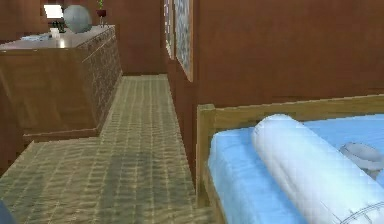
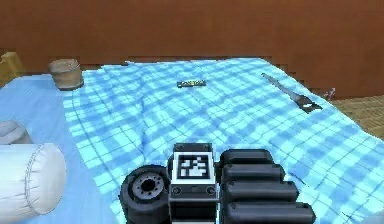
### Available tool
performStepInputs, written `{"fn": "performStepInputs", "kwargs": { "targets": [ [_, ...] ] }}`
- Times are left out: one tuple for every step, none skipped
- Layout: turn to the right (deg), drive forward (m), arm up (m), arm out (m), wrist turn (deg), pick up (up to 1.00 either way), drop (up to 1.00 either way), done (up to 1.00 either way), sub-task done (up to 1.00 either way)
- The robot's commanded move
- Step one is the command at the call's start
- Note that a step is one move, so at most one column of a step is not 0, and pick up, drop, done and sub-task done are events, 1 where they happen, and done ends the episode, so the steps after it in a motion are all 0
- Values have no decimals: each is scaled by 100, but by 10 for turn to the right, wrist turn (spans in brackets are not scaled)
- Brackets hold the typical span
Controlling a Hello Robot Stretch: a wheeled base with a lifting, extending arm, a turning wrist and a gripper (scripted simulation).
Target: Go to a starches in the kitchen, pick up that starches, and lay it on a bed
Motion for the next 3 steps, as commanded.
{"fn": "performStepInputs", "kwargs": {
  "targets": [
    [180,0,0,0,0,0,0,0,0],
    [-450,0,0,0,0,0,0,0,0],
    [-120,0,0,0,0,0,0,0,0]
  ]
}}
